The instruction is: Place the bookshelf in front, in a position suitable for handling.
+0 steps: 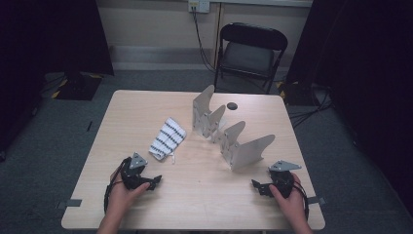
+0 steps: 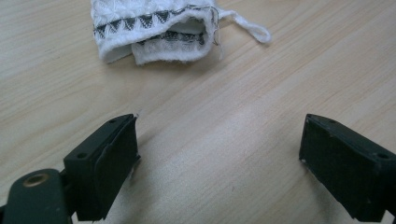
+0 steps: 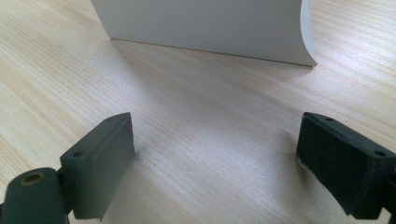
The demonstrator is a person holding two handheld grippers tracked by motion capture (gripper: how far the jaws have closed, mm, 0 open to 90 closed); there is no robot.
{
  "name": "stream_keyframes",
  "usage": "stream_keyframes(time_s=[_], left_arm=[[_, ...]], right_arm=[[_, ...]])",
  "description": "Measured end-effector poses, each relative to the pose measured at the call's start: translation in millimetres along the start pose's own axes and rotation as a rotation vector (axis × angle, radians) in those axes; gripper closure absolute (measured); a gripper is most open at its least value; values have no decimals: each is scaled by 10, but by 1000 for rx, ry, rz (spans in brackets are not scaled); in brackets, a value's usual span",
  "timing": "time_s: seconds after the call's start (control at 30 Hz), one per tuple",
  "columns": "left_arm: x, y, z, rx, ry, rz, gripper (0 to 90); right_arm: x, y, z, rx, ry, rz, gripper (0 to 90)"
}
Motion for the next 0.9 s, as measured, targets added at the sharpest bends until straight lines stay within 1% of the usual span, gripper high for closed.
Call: stream_keyframes(time_s=[0.37,0.43,0.47,0.53,0.57,0.6,0.63,0.67,0.7,0.73,0.77,0.8,0.83,0.9], left_arm=[[1,-1,0,-1,-1,1,115],[2,-4,-2,0,-9,6,121],[2,-4,-2,0,-9,6,130],[-5,-6,-4,11,-27,7,155],[-5,-6,-4,11,-27,7,162],[-10,-12,5,-2,-21,15,163],[-1,-4,15,1,-31,12,164],[-3,-7,25,-8,-29,13,166],[-7,-10,38,-14,-24,15,181],[-1,-6,55,-12,-32,15,206],[1,-3,69,-17,-28,9,225],[-4,-5,86,-26,-13,4,239],[3,0,103,-23,-20,4,261],[-4,-1,120,-31,-15,-1,285]], right_arm=[[0,1,0,1,0,0,105],[0,1,0,1,0,0,105],[0,1,0,1,1,0,105],[0,1,0,1,0,-1,105],[0,1,0,2,1,0,105],[-1,1,1,1,2,0,105],[0,1,0,1,2,0,105],[0,1,0,1,0,0,105],[0,1,0,1,1,-1,105],[0,1,0,1,0,0,105],[0,1,0,1,0,-1,105],[0,1,0,1,1,-1,105],[0,1,0,1,0,-1,105],[0,1,0,1,0,-1,106]])
Point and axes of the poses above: each handheld gripper's, and its own axes: y roughly forward along the jaws, z roughly out of its top, x roughly to its right, the point moved 1 cm from there along y, roughly forward along the jaws, and after that the axes turned 13 degrees about -x, right-handed, at the moved point
